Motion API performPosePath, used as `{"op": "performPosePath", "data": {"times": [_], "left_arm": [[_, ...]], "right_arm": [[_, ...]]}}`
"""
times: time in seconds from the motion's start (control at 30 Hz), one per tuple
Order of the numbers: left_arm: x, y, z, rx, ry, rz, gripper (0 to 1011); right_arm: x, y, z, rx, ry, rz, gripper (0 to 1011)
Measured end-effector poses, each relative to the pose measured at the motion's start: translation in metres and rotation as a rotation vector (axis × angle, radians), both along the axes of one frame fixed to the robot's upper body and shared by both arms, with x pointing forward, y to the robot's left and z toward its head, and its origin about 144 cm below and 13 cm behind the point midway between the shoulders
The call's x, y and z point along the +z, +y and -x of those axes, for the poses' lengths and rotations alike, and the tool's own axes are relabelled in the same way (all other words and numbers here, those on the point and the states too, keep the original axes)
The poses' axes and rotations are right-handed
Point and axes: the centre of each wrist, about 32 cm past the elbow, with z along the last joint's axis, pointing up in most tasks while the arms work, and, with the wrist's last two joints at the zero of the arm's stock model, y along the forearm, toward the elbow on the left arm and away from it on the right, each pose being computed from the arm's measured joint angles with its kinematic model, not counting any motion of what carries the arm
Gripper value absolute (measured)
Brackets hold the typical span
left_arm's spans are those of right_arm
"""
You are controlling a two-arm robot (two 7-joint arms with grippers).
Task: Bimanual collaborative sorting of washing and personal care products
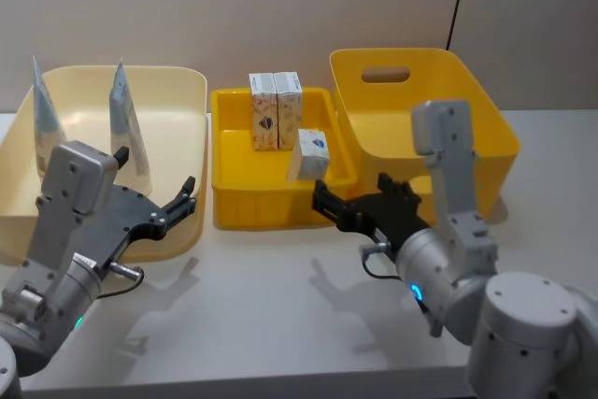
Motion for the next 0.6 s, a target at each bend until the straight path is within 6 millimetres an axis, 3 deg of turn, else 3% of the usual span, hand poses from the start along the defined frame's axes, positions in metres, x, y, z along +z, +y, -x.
{"op": "performPosePath", "data": {"times": [0.6], "left_arm": [[0.000, 0.000, 0.000, 0.000, 0.000, 0.000, 1000]], "right_arm": [[0.005, 0.030, -0.030, 0.022, 0.014, 0.021, 1001]]}}
